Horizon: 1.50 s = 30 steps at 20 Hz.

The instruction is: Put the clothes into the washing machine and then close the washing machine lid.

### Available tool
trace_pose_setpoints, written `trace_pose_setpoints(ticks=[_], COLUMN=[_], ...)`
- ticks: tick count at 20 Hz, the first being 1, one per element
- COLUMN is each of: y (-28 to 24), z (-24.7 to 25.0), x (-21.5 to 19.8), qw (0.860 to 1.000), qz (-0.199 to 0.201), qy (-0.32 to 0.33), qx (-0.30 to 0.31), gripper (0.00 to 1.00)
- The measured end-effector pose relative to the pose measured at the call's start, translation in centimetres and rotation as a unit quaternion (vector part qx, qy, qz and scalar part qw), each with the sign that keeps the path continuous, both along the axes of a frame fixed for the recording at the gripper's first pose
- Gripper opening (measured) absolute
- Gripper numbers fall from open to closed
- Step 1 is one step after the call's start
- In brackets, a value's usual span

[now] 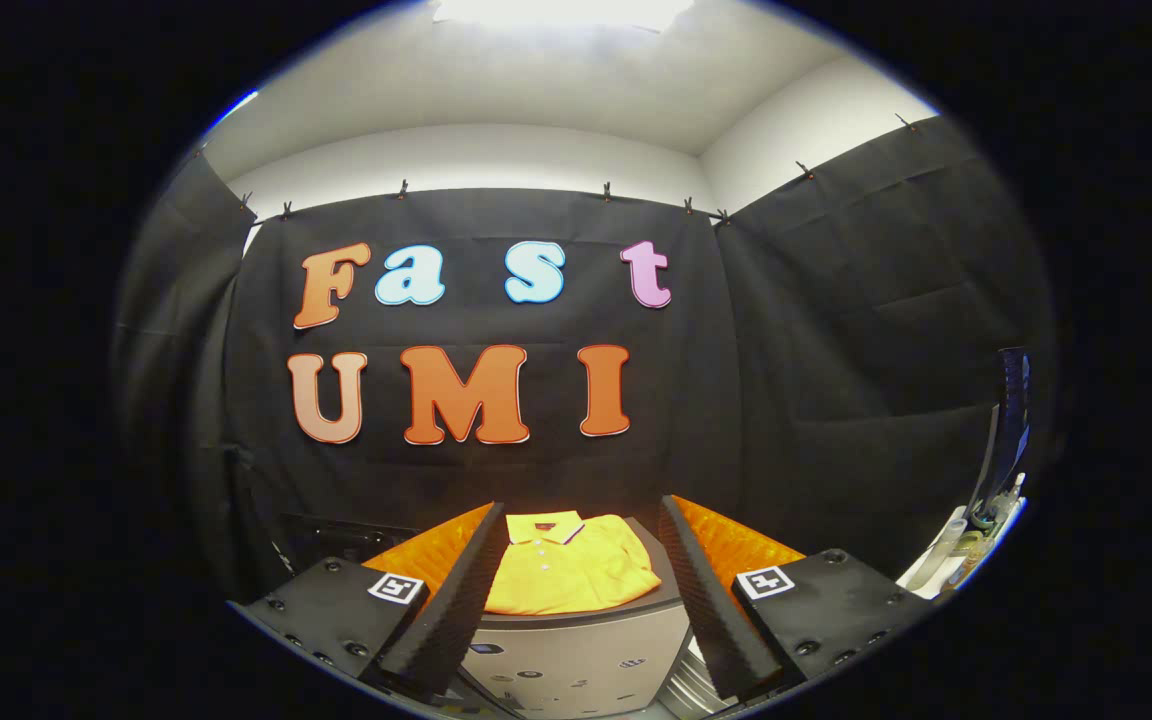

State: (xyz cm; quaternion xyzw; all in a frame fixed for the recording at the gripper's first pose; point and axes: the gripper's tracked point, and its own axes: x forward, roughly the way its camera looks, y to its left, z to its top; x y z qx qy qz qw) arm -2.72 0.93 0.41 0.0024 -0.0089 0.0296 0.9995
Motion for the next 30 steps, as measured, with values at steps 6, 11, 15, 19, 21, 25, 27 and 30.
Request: trace_pose_setpoints(ticks=[6, 11, 15, 19, 21, 25, 27, 30], y=[-1.2, -0.8, 0.4, 1.4, 2.7, 5.4, 6.9, 9.5], z=[-0.3, 0.2, 0.6, 1.6, 1.6, -1.4, -4.8, -9.6], x=[0.3, 1.9, 4.9, 9.8, 12.9, 19.7, 23.0, 27.1], qw=[1.0, 1.0, 1.0, 0.999, 0.999, 0.993, 0.984, 0.963], qz=[-0.006, 0.004, 0.023, 0.031, 0.041, 0.066, 0.068, 0.08], qy=[0.0, -0.004, 0.005, 0.014, 0.031, 0.096, 0.159, 0.255], qx=[0.001, 0.002, 0.005, -0.014, -0.017, -0.029, -0.036, -0.02], gripper=[0.98, 0.98, 0.98, 0.98, 0.98, 0.98, 0.98, 0.98])
